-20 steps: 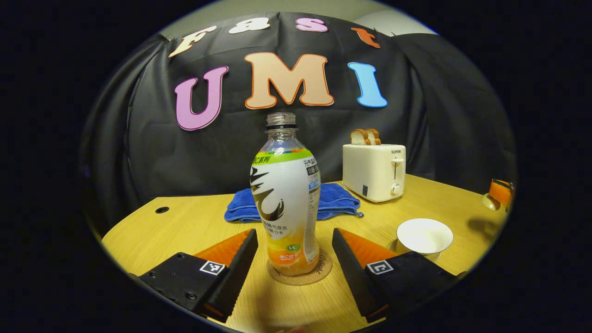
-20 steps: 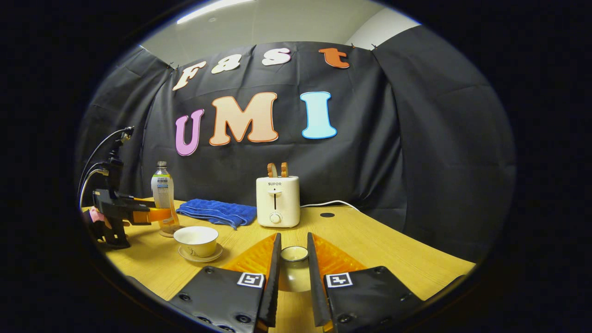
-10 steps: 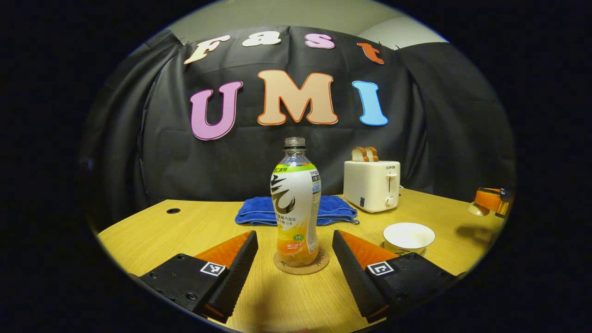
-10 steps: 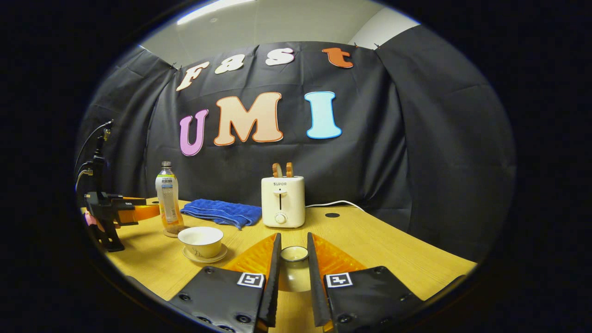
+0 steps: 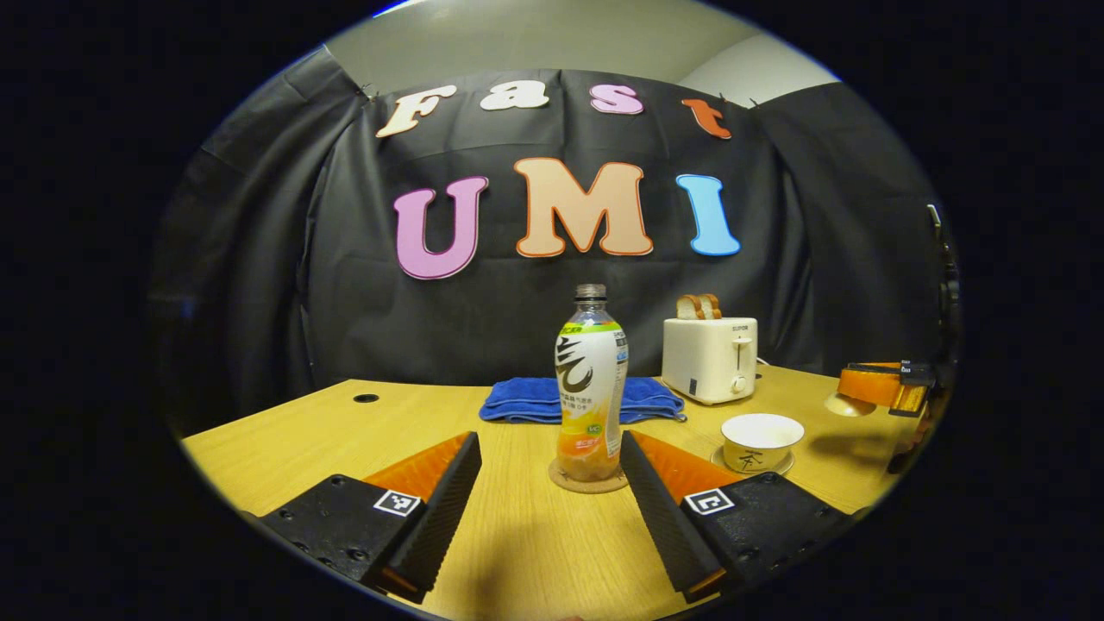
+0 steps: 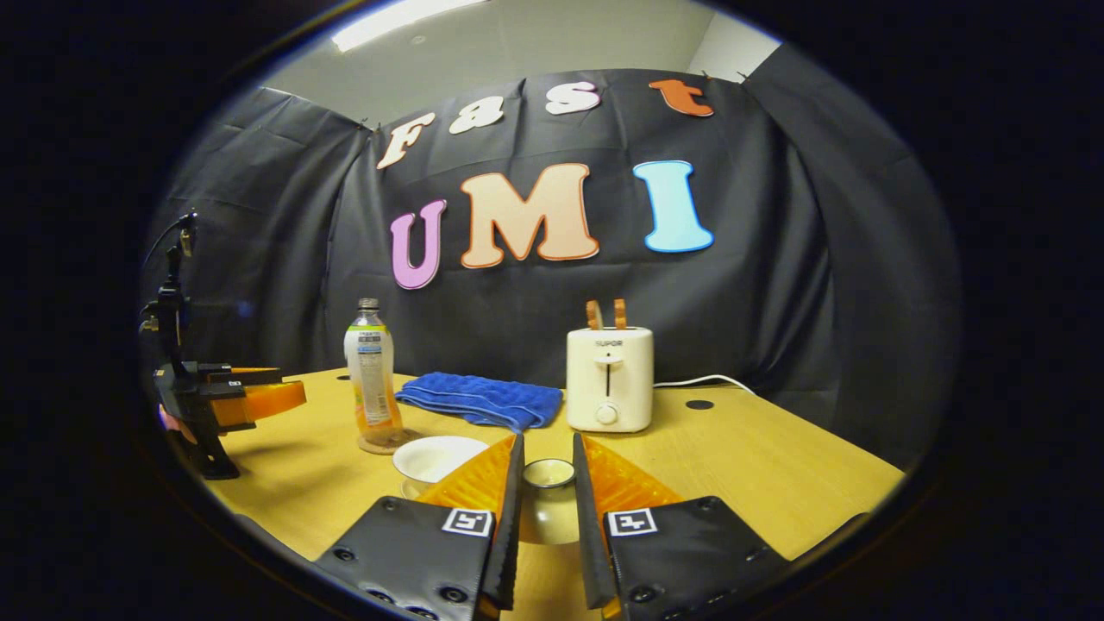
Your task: Open the teacup lid with one hand, grasp the water bottle and pour water into the teacup with the other hand; after pouring, place the water bottle on the coaster and then close the teacup lid.
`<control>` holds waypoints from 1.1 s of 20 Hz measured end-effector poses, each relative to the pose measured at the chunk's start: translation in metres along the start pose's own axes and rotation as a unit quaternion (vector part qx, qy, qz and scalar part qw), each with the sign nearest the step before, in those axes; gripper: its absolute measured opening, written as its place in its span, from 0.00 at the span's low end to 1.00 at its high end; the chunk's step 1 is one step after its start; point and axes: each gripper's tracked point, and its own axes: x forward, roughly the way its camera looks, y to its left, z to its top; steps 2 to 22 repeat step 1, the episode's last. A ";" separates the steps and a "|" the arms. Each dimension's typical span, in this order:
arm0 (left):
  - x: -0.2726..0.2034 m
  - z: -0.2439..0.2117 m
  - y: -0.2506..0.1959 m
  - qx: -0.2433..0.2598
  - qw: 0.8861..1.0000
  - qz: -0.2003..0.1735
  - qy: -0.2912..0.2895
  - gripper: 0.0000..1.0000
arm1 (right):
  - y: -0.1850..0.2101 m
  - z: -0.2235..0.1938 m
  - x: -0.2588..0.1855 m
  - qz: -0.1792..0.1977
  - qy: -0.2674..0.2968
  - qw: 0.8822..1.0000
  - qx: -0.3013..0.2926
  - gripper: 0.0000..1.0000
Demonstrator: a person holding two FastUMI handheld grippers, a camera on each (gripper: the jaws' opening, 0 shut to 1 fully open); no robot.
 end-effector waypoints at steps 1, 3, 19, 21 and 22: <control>-0.004 0.000 0.005 0.000 1.000 0.010 0.000 0.95 | 0.006 -0.001 0.006 0.009 0.001 1.000 0.001 0.32; -0.004 0.000 0.005 0.000 1.000 0.010 0.000 0.95 | 0.006 -0.001 0.006 0.009 0.001 1.000 0.001 0.32; -0.004 0.000 0.005 0.000 1.000 0.010 0.000 0.95 | 0.006 -0.001 0.006 0.009 0.001 1.000 0.001 0.32; -0.004 0.000 0.005 0.000 1.000 0.010 0.000 0.95 | 0.006 -0.001 0.006 0.009 0.001 1.000 0.001 0.32; -0.004 0.000 0.005 0.000 1.000 0.010 0.000 0.95 | 0.006 -0.001 0.006 0.009 0.001 1.000 0.001 0.32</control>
